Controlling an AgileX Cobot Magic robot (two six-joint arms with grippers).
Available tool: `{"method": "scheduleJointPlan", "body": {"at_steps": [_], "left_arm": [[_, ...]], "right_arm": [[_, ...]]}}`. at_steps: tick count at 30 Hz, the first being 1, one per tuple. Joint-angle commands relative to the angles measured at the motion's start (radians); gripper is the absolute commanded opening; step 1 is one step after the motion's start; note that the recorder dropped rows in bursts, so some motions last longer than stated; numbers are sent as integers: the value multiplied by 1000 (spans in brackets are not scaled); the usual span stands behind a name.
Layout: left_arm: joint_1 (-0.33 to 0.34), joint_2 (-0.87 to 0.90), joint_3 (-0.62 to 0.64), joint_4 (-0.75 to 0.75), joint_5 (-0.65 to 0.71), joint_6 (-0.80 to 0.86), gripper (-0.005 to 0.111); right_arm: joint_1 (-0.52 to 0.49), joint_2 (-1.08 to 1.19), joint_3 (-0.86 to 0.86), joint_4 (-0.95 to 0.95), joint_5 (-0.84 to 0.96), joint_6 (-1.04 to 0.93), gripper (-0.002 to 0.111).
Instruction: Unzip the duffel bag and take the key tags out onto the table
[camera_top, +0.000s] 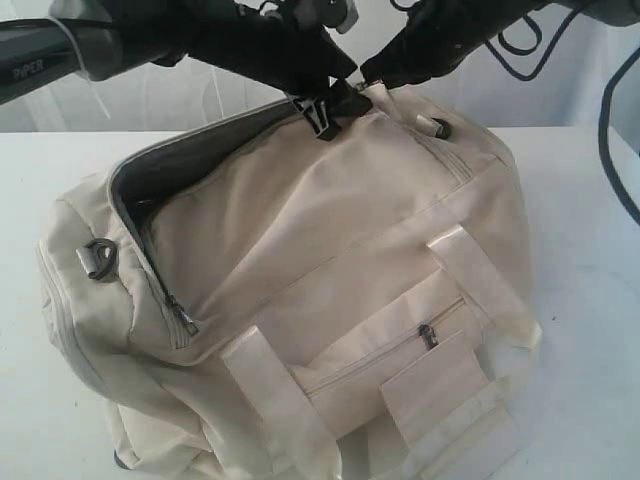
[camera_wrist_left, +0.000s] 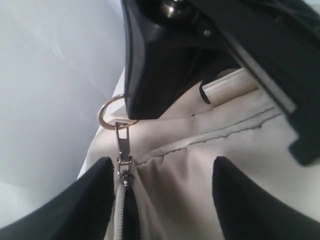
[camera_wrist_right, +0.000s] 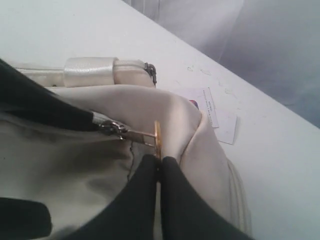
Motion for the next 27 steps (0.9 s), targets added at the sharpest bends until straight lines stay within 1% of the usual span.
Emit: {"method": "scheduleJointPlan", "body": {"at_steps": [1, 5, 11, 14, 17, 19, 25, 27], "left_arm": [[-4, -1, -4, 49, -12, -8, 61], [-4, -1, -4, 111, -12, -91, 61], [-4, -1, -4, 166, 1, -105, 61], [-4, -1, -4, 237, 3, -175, 61], [-4, -1, -4, 311, -26, -277, 61], [-4, -1, -4, 313, -45, -303, 61], [-4, 3, -4, 299, -49, -302, 61], [-4, 3, -4, 298, -56, -306, 56]], "right_arm": [[-11, -20, -2, 21, -8, -36, 0], [-11, -26, -2, 21, -8, -36, 0], [-11, -32, -2, 21, 12, -36, 0], [-11, -39, -2, 21, 29, -36, 0], [-11, -46, -2, 39, 49, -47, 0], [-11, -52, -2, 47, 53, -61, 0], [-11, -54, -2, 62, 65, -63, 0], [-11, -54, -2, 82, 70, -81, 0]]}}
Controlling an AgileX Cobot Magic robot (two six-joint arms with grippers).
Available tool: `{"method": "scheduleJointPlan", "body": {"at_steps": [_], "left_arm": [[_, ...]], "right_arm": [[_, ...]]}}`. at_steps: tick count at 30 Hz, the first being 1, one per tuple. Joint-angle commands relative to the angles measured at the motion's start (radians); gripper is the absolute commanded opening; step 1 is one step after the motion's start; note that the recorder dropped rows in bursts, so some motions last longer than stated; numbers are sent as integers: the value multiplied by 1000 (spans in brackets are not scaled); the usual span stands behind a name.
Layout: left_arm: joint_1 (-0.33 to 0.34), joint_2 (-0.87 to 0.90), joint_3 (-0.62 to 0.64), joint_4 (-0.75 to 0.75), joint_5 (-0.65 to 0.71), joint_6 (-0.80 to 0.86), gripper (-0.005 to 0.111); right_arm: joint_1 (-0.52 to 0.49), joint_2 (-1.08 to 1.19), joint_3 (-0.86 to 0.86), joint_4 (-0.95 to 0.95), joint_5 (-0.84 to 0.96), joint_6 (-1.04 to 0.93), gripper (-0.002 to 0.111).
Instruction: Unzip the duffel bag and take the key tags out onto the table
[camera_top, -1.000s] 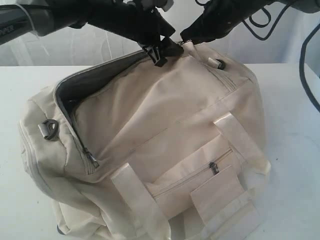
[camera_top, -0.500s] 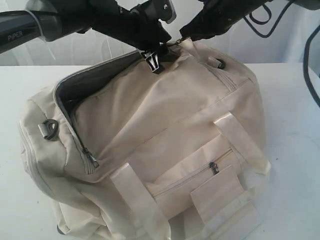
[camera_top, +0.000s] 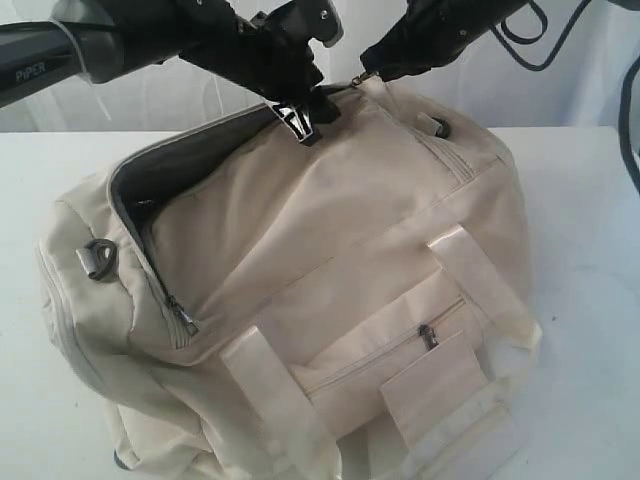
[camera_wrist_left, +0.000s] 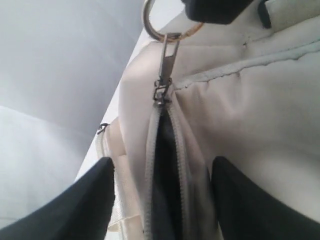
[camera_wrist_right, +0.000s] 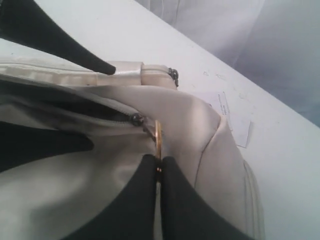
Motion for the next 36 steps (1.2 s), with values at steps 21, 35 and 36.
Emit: {"method": "scheduleJointPlan", "body": {"at_steps": [21, 35, 36], "left_arm": [[-3, -40, -4, 124, 69, -150, 0], [36, -46, -4, 226, 87, -267, 0], [38, -48, -4, 226, 92, -271, 0]], "right_arm": [[-34, 44, -2, -107, -156, 82, 0], [-100, 50, -2, -141, -159, 131, 0], [-100, 50, -2, -139, -165, 131, 0]]}}
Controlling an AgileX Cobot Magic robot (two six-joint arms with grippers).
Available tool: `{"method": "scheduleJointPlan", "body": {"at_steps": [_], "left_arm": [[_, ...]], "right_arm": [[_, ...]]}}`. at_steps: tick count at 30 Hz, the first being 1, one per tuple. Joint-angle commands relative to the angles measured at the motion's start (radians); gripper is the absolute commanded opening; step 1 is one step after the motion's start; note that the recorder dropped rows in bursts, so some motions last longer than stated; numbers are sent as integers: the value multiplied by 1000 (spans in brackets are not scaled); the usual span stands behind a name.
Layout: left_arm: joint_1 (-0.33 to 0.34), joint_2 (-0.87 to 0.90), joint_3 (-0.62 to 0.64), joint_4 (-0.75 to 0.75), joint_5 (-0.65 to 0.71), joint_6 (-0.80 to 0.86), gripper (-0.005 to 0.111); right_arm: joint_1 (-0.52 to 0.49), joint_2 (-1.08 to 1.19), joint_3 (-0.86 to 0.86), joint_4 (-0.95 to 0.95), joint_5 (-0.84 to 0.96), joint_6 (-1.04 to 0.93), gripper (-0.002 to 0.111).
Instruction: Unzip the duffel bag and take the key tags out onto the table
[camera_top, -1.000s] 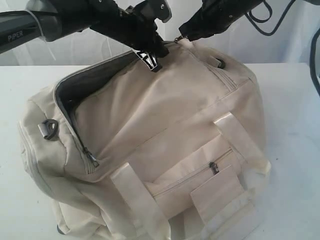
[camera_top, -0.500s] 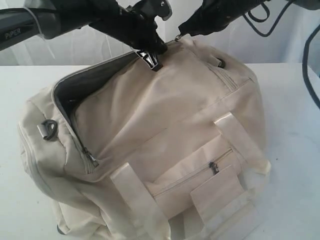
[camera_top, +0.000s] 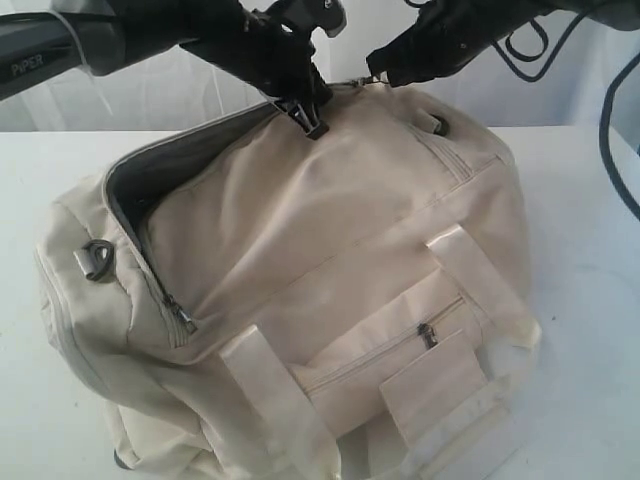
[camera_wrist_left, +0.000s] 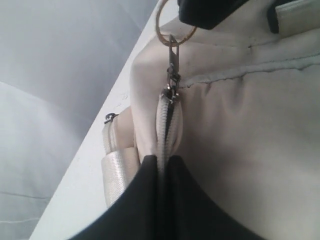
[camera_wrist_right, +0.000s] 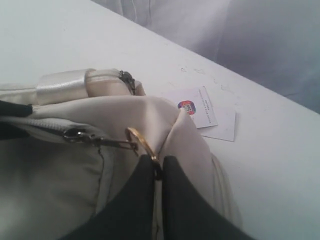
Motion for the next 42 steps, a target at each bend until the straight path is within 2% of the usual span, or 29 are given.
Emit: {"method": "scheduleJointPlan", "body": {"at_steps": [1, 4, 10, 19, 29, 42], "left_arm": [[56, -32, -1, 64, 75, -37, 0], [58, -38, -1, 64, 77, -37, 0], [58, -46, -1, 41, 81, -32, 0], [58, -46, -1, 15, 97, -7, 0], [58, -44, -1, -19, 103, 36, 0], [58, -44, -1, -20, 105, 42, 0]], "right_arm": [[-61, -1, -2, -112, -83, 11, 0], [-61, -1, -2, -18, -78, -16, 0], [-53, -1, -2, 305, -48, -247, 0], [-29, -1, -2, 511, 57, -419, 0], [41, -1, -2, 532, 64, -469, 0], [38, 3, -2, 500, -181, -468, 0]]}}
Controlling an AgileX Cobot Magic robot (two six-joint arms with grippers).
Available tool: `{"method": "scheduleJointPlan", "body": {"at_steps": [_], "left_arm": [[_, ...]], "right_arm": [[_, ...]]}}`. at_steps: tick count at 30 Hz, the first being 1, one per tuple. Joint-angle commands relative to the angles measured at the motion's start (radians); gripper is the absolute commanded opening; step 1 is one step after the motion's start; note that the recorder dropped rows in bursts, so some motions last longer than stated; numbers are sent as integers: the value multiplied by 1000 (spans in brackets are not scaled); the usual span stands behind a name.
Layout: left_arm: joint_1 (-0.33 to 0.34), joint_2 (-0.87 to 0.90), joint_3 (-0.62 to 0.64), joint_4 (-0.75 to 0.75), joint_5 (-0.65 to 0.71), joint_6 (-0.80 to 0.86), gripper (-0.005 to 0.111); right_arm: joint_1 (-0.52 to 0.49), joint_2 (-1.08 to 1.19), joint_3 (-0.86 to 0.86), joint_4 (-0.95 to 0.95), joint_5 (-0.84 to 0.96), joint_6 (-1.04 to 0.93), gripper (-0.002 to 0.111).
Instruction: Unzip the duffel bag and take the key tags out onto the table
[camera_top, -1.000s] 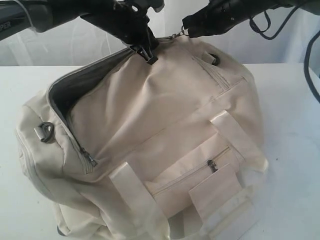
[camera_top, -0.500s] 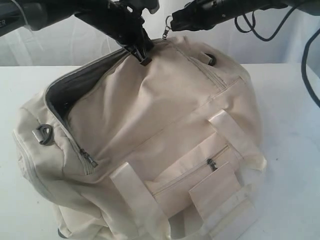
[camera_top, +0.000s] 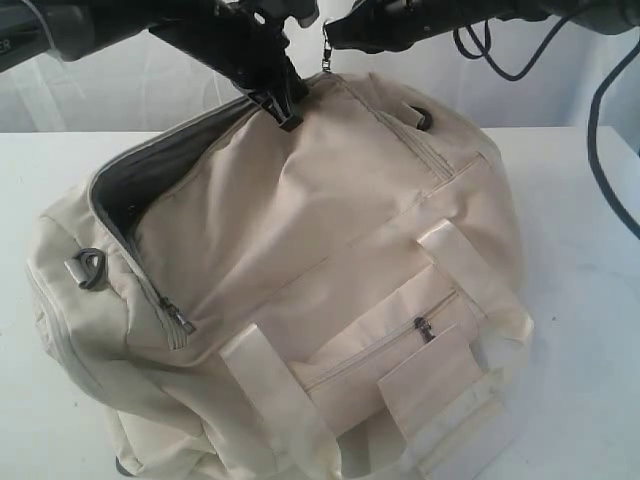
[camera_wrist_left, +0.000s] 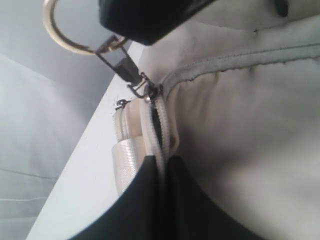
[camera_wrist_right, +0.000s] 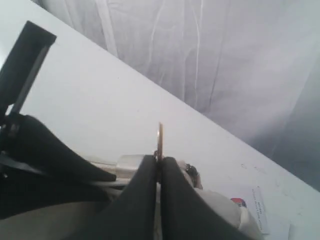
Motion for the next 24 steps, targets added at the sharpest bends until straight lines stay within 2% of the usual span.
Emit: {"method": "scheduleJointPlan", "body": {"at_steps": [1, 10, 24], "left_arm": [[12, -18, -1, 6, 32, 3, 0], [12, -18, -1, 6, 32, 7, 0], [12, -20, -1, 6, 28, 7, 0]], "right_arm": [[-4, 3, -2, -2, -98, -11, 0], [-27, 33, -2, -122, -116, 112, 0], [-121, 33, 2, -325, 37, 283, 0]]}}
